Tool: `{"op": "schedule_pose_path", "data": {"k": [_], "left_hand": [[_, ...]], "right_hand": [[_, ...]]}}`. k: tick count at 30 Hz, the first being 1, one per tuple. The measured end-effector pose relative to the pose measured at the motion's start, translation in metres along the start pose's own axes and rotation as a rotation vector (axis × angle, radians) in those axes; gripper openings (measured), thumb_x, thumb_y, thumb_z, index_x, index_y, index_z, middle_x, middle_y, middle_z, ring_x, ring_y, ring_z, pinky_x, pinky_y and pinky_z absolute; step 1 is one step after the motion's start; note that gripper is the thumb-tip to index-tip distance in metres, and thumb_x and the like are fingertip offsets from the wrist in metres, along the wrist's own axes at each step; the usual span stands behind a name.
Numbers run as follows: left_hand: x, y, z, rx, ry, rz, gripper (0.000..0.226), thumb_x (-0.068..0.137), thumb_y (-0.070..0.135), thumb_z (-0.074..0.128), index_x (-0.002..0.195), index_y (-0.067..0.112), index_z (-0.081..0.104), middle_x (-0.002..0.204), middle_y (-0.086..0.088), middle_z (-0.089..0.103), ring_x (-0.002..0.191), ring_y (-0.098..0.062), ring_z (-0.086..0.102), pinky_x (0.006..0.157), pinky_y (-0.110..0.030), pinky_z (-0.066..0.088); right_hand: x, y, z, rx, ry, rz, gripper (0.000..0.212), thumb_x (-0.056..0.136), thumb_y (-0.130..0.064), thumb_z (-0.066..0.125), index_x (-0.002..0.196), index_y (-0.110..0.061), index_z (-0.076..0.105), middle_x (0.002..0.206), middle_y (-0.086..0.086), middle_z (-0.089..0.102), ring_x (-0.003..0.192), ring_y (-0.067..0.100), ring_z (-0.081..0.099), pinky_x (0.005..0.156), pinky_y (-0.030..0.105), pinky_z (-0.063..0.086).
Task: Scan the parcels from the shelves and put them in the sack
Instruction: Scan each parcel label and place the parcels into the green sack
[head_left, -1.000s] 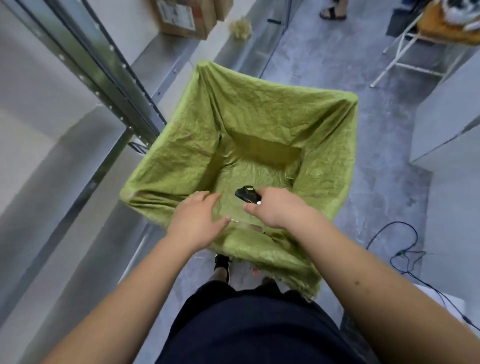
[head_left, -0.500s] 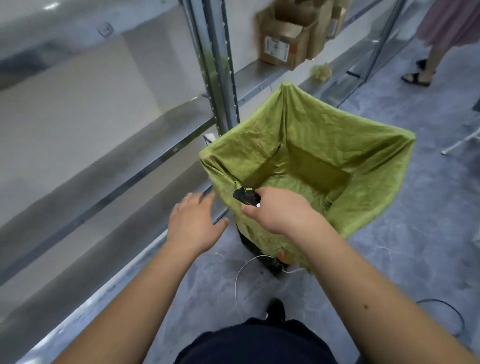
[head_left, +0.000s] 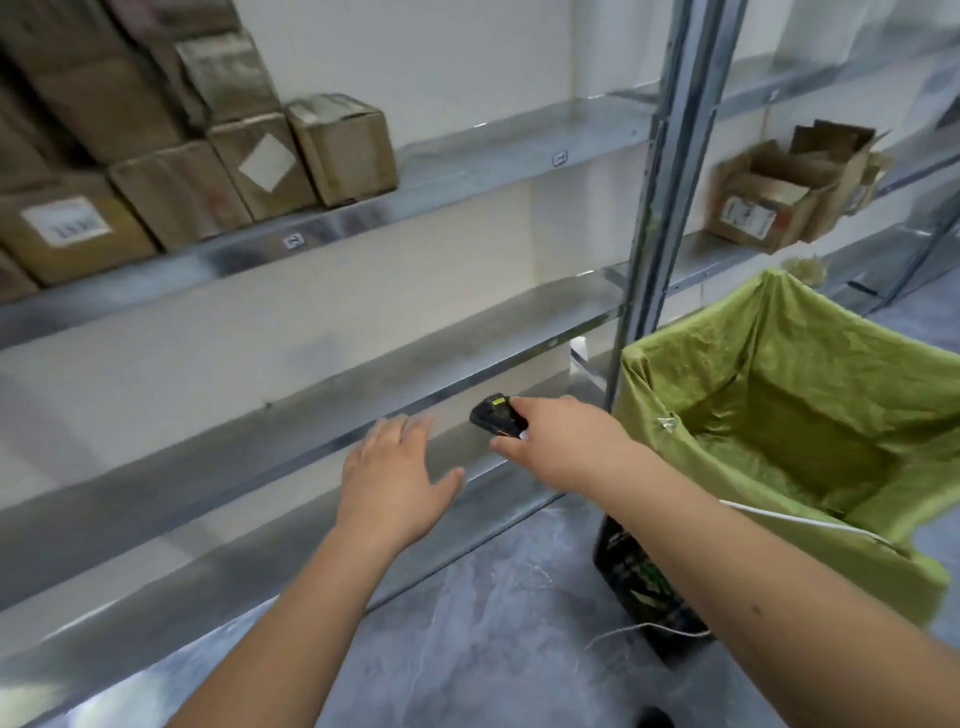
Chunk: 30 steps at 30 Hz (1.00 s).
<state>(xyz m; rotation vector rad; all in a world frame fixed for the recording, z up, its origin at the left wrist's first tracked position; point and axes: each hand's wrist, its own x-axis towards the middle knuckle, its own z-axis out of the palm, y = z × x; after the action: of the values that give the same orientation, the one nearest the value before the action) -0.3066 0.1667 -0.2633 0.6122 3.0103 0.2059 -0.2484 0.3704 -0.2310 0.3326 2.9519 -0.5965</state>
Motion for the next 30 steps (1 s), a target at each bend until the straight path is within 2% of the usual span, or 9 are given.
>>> {"op": "schedule_pose_path", "data": {"k": [4,7,13,16,20,23,25,30], "left_hand": [[-0.009,-0.046,-0.029,0.013,0.055,-0.035,0.087,0.094,0.071,0.052,0.164,0.028,0.025,0.170,-0.005,0.029,0.158,-0.028,0.020,0.126,-0.046,0.023],[-0.011,-0.069,-0.052,0.033,0.108,-0.042,0.088,0.094,0.071,0.051,0.165,0.027,0.023,0.170,-0.007,0.027,0.158,-0.028,0.020,0.127,-0.048,0.022],[0.004,-0.093,-0.099,0.062,0.233,-0.069,0.085,0.093,0.071,0.049,0.164,0.030,0.025,0.170,-0.005,0.028,0.158,-0.027,0.020,0.127,-0.047,0.020],[0.025,-0.094,-0.124,0.074,0.302,-0.068,0.086,0.092,0.072,0.048,0.164,0.032,0.024,0.171,-0.003,0.028,0.158,-0.026,0.021,0.128,-0.047,0.021],[0.059,-0.083,-0.156,0.094,0.384,-0.058,0.085,0.092,0.072,0.047,0.164,0.031,0.026,0.170,-0.002,0.029,0.157,-0.026,0.023,0.126,-0.047,0.023],[0.091,-0.069,-0.176,0.084,0.438,-0.047,0.085,0.092,0.070,0.049,0.163,0.032,0.026,0.169,0.000,0.029,0.157,-0.024,0.021,0.125,-0.047,0.024],[0.114,-0.059,-0.189,0.075,0.470,-0.047,0.084,0.092,0.068,0.051,0.163,0.031,0.027,0.168,0.000,0.030,0.156,-0.024,0.023,0.124,-0.047,0.025],[0.170,-0.034,-0.218,0.081,0.537,-0.081,0.082,0.091,0.062,0.056,0.162,0.030,0.029,0.167,-0.003,0.030,0.155,-0.025,0.024,0.123,-0.047,0.028]], "right_hand": [[0.004,-0.060,0.001,-0.019,0.037,-0.099,0.045,0.093,-0.065,0.054,0.128,-0.036,0.057,0.108,0.005,0.066,0.103,0.030,0.061,0.074,0.036,0.041],[0.008,-0.096,-0.008,-0.013,0.066,-0.158,0.041,0.094,-0.065,0.053,0.122,-0.034,0.057,0.096,0.000,0.060,0.097,0.027,0.059,0.072,0.035,0.039],[0.028,-0.137,-0.043,-0.020,0.136,-0.238,0.037,0.094,-0.064,0.052,0.114,-0.033,0.056,0.102,0.005,0.066,0.096,0.030,0.062,0.072,0.037,0.045],[0.047,-0.145,-0.070,-0.024,0.185,-0.258,0.031,0.094,-0.065,0.051,0.105,-0.036,0.051,0.099,0.004,0.065,0.092,0.030,0.061,0.069,0.036,0.041],[0.079,-0.147,-0.111,-0.030,0.266,-0.291,0.036,0.094,-0.065,0.051,0.114,-0.035,0.058,0.094,-0.002,0.062,0.088,0.026,0.058,0.069,0.035,0.041],[0.107,-0.141,-0.141,-0.009,0.299,-0.334,0.033,0.094,-0.064,0.052,0.109,-0.035,0.060,0.087,-0.006,0.062,0.085,0.025,0.060,0.066,0.035,0.044],[0.127,-0.137,-0.160,-0.020,0.325,-0.372,0.032,0.095,-0.063,0.051,0.107,-0.034,0.057,0.084,-0.007,0.060,0.083,0.024,0.058,0.059,0.032,0.039],[0.176,-0.126,-0.201,-0.034,0.344,-0.419,0.030,0.096,-0.060,0.054,0.106,-0.031,0.057,0.098,0.000,0.066,0.089,0.027,0.059,0.068,0.035,0.041]]}}
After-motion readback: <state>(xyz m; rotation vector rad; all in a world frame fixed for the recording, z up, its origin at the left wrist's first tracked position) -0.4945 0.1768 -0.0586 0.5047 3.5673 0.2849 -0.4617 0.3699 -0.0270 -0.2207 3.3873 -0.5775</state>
